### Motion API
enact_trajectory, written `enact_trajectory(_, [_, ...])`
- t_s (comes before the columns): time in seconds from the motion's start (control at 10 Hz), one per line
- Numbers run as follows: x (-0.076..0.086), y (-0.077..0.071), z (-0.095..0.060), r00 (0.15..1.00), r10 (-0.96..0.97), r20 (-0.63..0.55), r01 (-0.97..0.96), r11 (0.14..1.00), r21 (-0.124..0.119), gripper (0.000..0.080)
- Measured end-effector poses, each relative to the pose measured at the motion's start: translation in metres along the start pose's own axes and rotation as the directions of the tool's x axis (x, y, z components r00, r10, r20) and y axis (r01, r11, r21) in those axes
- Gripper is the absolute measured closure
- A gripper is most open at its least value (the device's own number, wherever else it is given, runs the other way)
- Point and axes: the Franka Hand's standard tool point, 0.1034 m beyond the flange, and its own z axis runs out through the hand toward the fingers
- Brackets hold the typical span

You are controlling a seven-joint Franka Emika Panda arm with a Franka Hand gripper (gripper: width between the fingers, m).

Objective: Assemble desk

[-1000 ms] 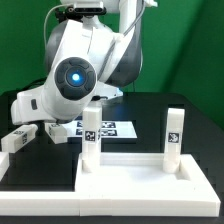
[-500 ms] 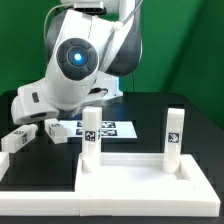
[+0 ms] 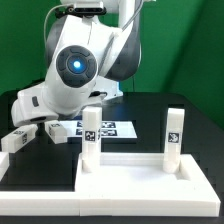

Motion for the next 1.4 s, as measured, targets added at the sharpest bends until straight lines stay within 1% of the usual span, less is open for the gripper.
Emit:
enact_trajectory(0.1, [0.0035, 0.0007, 0.0079, 1.0, 0.015, 0.018, -0.015, 1.0, 0.002, 0.015])
enact_trajectory(0.2, [0.0047, 0.005, 0.0122, 0.999, 0.036, 0.027, -0.036, 0.999, 0.005, 0.015])
enact_trajectory(0.3, [0.0062, 0.0085, 0.0121, 0.999, 0.046, 0.028, -0.046, 0.999, 0.004, 0.015])
enact_trajectory(0.6, [0.0073, 0.0098, 0.0117, 0.999, 0.047, 0.027, -0.047, 0.999, 0.002, 0.015])
enact_trajectory(0.7, [0.0073, 0.0098, 0.0117, 0.999, 0.047, 0.027, -0.047, 0.999, 0.002, 0.0265])
enact_trajectory(0.8, [0.0073, 0.0098, 0.0117, 0.999, 0.047, 0.027, -0.047, 0.999, 0.002, 0.0265])
enact_trajectory(0.9, [0.0073, 0.0098, 0.0117, 0.999, 0.047, 0.027, -0.047, 0.999, 0.002, 0.0439])
enact_trajectory(1.0, [0.0072, 0.0098, 0.0117, 0.999, 0.047, 0.027, -0.047, 0.999, 0.002, 0.0439])
enact_trajectory(1.1, [0.0072, 0.0098, 0.0117, 0.999, 0.047, 0.027, -0.047, 0.999, 0.002, 0.0515])
enact_trajectory(1.4, [0.0072, 0.0098, 0.0117, 0.999, 0.047, 0.027, -0.047, 0.999, 0.002, 0.0514])
